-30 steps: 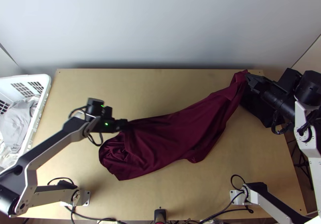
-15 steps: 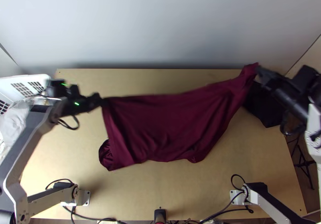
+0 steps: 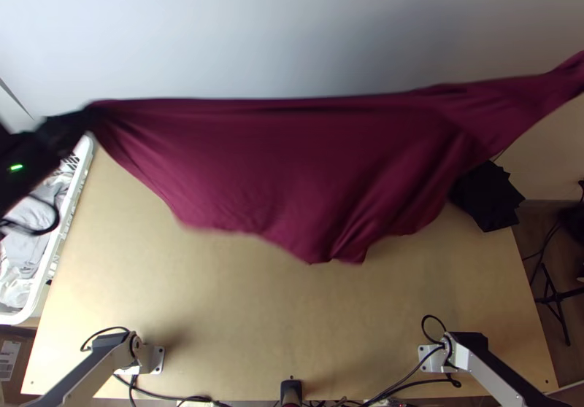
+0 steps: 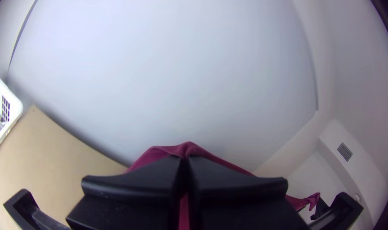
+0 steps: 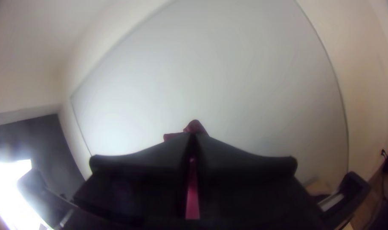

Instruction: Fold the t-shirt

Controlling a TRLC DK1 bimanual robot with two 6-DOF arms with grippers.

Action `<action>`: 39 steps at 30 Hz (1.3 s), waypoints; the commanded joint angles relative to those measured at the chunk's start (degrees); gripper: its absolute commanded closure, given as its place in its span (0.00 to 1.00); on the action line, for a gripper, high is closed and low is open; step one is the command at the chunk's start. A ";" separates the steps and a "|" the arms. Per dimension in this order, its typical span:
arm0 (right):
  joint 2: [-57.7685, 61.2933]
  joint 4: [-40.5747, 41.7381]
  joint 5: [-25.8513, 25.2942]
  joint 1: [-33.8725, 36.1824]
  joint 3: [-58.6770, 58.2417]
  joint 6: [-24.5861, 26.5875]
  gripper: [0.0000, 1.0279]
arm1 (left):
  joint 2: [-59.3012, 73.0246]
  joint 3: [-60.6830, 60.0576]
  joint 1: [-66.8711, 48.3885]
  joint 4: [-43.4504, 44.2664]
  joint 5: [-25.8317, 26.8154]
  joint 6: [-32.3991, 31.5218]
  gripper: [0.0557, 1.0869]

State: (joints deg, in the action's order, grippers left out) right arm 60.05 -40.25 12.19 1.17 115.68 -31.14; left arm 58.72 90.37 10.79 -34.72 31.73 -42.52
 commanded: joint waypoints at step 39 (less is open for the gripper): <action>-3.80 4.92 2.58 -0.73 6.58 -7.36 0.97 | -19.43 1.74 6.62 10.55 -8.35 1.13 0.96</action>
State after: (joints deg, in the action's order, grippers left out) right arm 57.06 -35.11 14.85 0.51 132.25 -41.45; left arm 38.79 97.86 16.88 -26.17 23.66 -44.47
